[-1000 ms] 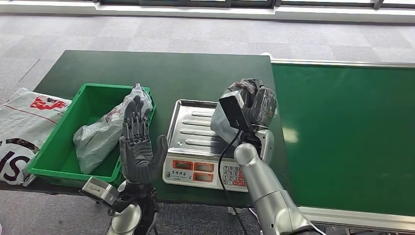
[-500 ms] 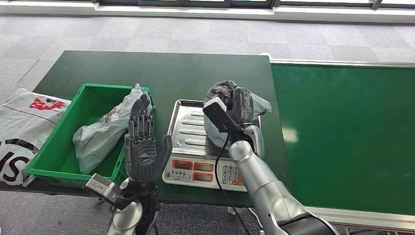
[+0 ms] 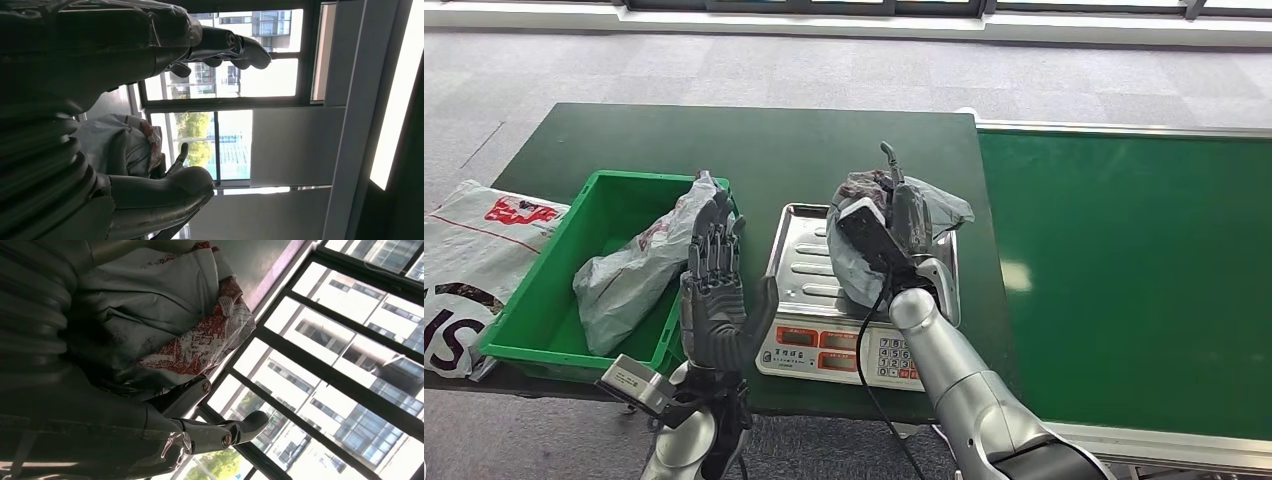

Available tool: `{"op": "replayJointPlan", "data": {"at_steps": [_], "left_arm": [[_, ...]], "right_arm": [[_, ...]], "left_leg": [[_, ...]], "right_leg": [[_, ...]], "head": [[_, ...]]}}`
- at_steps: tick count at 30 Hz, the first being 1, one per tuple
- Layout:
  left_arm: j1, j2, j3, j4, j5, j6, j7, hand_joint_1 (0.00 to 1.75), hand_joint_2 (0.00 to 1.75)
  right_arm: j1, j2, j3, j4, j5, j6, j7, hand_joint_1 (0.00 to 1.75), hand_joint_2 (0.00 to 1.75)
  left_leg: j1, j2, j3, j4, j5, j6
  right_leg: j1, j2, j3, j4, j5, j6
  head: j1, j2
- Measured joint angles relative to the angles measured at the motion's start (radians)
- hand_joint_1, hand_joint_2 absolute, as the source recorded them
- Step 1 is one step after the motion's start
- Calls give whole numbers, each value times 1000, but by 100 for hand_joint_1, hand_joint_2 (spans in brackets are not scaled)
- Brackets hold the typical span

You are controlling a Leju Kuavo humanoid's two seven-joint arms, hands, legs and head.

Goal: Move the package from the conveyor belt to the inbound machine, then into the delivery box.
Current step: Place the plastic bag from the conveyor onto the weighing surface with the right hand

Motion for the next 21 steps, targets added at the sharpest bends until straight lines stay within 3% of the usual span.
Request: {"op": "replayJointPlan", "data": {"at_steps": [1, 13, 21], "left_arm": [[0, 0, 0, -2, 0, 0, 0, 0, 175], [2, 0, 0, -6, -4, 2, 0, 0, 175], [24, 0, 0, -13, -4, 21, 0, 0, 175]], "right_arm": [[0, 0, 0, -1, -5, -1, 1, 0, 0], [21, -17, 0, -53, -50, 9, -25, 0, 0], [140, -24, 26, -315, -77, -119, -75, 0, 0]], "left_leg": [[0, 0, 0, 0, 0, 0], [0, 0, 0, 0, 0, 0], [0, 0, -1, 0, 0, 0]], "right_leg": [[0, 0, 0, 0, 0, 0], [0, 0, 0, 0, 0, 0], [0, 0, -1, 0, 0, 0]], "head": [[0, 0], [0, 0], [0, 0]]}}
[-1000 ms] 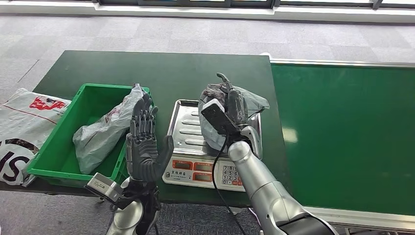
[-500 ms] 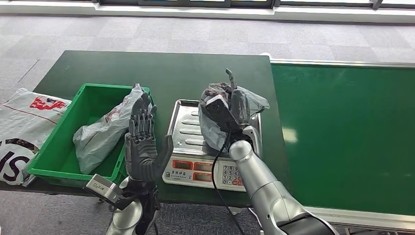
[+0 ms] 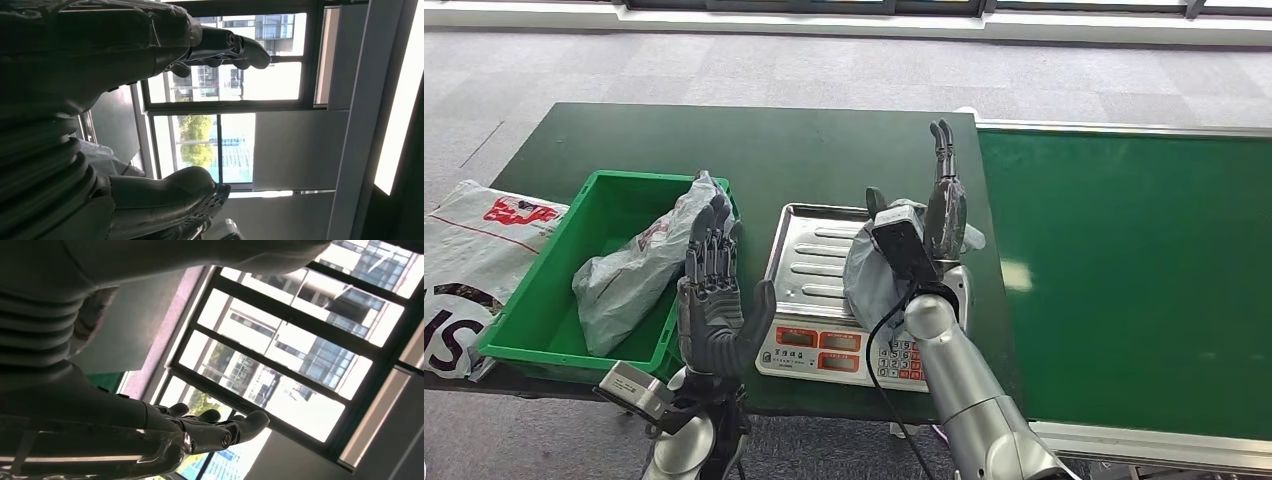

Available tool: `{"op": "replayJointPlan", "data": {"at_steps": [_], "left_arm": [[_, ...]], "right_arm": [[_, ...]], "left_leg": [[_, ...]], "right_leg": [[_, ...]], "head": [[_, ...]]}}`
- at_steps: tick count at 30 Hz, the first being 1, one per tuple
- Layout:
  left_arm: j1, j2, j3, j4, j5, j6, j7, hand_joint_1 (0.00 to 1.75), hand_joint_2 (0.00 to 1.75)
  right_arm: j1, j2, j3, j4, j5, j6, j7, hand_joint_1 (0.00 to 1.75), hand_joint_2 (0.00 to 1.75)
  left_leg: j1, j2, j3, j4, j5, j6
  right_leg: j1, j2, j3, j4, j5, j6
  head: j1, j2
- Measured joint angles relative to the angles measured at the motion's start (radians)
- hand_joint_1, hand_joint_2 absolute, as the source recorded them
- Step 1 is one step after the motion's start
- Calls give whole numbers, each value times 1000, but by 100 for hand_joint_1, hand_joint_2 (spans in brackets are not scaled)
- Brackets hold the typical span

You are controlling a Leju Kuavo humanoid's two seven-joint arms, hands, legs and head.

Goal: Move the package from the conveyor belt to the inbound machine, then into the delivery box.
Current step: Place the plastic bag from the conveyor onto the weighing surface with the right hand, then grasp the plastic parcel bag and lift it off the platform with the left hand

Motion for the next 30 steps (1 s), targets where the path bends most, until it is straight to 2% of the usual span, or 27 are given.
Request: {"op": "replayJointPlan", "data": {"at_steps": [8, 15, 19, 22, 25, 30], "left_arm": [[14, 3, 0, -4, 0, 7, 0, 0, 175], [25, 5, 0, -3, -5, 19, 0, 0, 175], [27, 9, 0, 7, -20, 26, 0, 0, 175], [26, 11, 0, 16, -59, 39, 2, 0, 175], [12, 17, 0, 40, -175, 74, 24, 0, 175], [-97, 36, 0, 156, -474, 87, 121, 0, 175]], "right_arm": [[97, -26, 44, -230, -28, -44, 3, 0, 0], [154, -50, 51, -333, -30, -102, -3, 0, 0], [187, -58, 51, -386, -32, -137, -19, 0, 175], [207, -63, 51, -422, -55, -171, -38, 0, 175], [245, -64, 52, -505, -82, -230, -60, 0, 175], [313, -56, 67, -690, -69, -253, -68, 0, 175]], "left_leg": [[0, 0, 0, 0, 0, 0], [0, 0, 0, 0, 0, 0], [0, 0, 0, 0, 0, 0], [0, 0, 0, 0, 0, 0], [0, -1, -1, 0, 0, 0], [0, -1, 0, 0, 0, 0]], "right_leg": [[0, 0, 0, 0, 0, 0], [0, 0, 0, 0, 0, 0], [0, 0, 0, 0, 0, 0], [0, 0, 0, 0, 0, 0], [0, -1, 0, 0, 0, 0], [0, -1, 0, 0, 0, 0]], "head": [[0, 0], [0, 0], [0, 0], [0, 0], [0, 0], [0, 0]]}}
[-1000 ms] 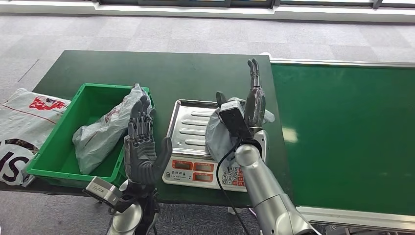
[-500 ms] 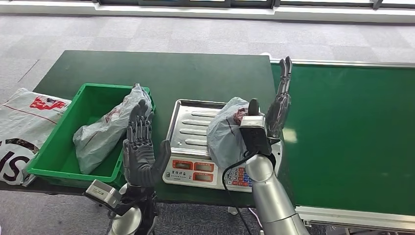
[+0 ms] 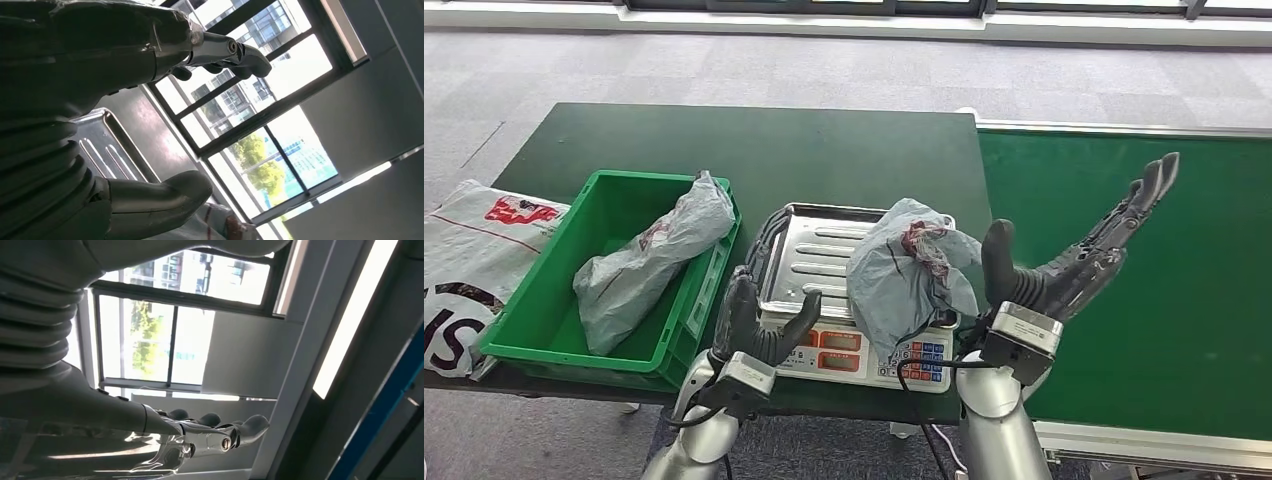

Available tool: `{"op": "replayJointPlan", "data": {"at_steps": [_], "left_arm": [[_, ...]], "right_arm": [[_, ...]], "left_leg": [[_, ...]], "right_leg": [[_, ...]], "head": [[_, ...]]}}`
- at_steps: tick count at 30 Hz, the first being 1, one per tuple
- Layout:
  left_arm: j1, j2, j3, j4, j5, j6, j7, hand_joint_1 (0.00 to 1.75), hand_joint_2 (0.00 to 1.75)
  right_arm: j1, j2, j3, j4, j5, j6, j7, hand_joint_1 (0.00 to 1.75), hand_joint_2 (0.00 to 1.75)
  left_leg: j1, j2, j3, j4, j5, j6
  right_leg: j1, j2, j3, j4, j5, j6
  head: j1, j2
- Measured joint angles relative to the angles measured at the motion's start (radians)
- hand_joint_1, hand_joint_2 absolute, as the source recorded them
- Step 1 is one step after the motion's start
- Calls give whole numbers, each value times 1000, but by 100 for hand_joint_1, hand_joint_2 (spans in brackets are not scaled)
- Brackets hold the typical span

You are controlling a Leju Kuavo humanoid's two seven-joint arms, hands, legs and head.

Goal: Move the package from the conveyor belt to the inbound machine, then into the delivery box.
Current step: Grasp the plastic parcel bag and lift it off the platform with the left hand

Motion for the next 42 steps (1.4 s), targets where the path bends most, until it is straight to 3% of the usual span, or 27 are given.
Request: {"op": "replayJointPlan", "data": {"at_steps": [5, 11, 25, 35, 42], "left_arm": [[-135, 5, -13, 156, -183, 0, 48, 0, 175], [-230, 4, -53, 284, -249, -1, 59, 0, 175], [-274, 1, -75, 361, -257, -7, 59, 0, 175], [-359, -43, -117, 461, -278, -63, 68, 0, 175], [-396, -68, -130, 482, -194, -203, 39, 0, 175]], "right_arm": [[22, 6, 7, -64, -9, 0, 0, 0, 175], [25, 6, 7, -72, -21, 0, 0, 0, 175], [26, 6, 5, -75, -20, 0, 0, 0, 175], [29, 9, -21, -76, -6, 0, 1, 0, 175], [29, 11, -46, -74, 9, 0, 1, 0, 175]], "left_leg": [[0, 0, 0, 0, 1, 1], [0, 1, 0, 0, 2, 1], [0, 1, 0, 0, 2, 1], [0, 1, 0, 0, 2, 1], [0, 1, 0, 0, 2, 1]], "right_leg": [[0, 0, 0, 0, 1, 0], [0, 1, 0, 0, 2, 0], [0, 1, 0, 0, 2, 0], [-1, 1, 0, 0, 3, 1], [-1, 1, 0, 0, 3, 1]], "head": [[0, 0], [0, 0], [0, 0], [0, 0], [0, 0]]}}
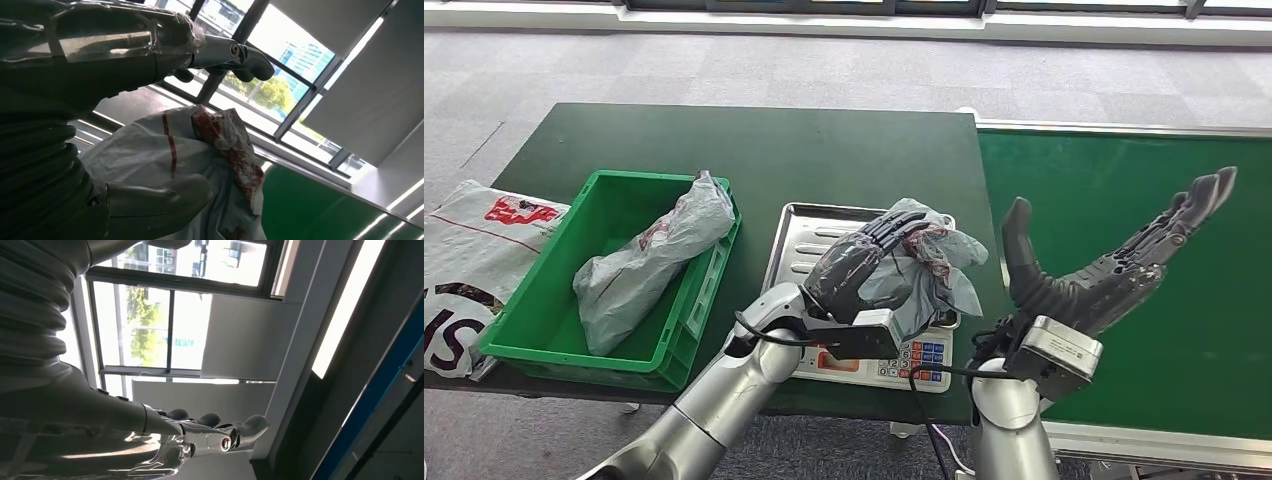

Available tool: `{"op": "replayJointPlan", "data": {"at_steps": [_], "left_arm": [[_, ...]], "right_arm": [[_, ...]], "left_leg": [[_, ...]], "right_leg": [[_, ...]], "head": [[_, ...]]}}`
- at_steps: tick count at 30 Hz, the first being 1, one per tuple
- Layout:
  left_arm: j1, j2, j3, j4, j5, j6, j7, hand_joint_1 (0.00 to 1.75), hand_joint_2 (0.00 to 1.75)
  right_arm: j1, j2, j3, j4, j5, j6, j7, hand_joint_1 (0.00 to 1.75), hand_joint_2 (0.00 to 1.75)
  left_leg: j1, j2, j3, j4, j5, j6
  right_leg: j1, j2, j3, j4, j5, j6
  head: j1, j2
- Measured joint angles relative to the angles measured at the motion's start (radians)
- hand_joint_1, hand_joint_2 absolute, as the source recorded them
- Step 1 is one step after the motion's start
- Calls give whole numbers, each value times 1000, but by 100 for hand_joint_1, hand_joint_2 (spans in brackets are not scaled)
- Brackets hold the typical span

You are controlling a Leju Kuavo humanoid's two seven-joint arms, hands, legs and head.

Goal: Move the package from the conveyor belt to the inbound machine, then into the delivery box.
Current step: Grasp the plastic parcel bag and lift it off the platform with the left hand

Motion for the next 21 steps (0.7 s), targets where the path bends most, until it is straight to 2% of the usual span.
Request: {"op": "replayJointPlan", "data": {"at_steps": [5, 14, 17, 21], "left_arm": [[-17, -9, -2, -15, 108, -126, -17, 0, 175], [-62, -24, -21, -13, 261, -296, -7, 0, 175], [-84, -28, -32, 12, 262, -296, 12, 0, 175], [-122, -37, -56, 79, 193, -195, 57, 0, 175]], "right_arm": [[0, 0, -13, 7, -10, 0, 0, 0, 175], [-1, 0, -26, 30, -22, 0, 1, 0, 175], [0, 0, -29, 36, -22, 0, 1, 0, 175], [2, 0, -32, 35, -17, 0, 1, 0, 175]], "left_leg": [[0, 0, 0, 0, 0, 0], [0, 0, 0, 0, 0, 0], [0, 0, 0, 0, 0, 0], [0, 0, 0, 0, 0, 0]], "right_leg": [[0, 0, 0, 0, 0, 0], [0, 0, 0, 0, 0, 0], [0, 0, 0, 0, 0, 0], [0, 0, 0, 0, 0, 0]], "head": [[0, 0], [0, 0], [0, 0], [0, 0]]}}
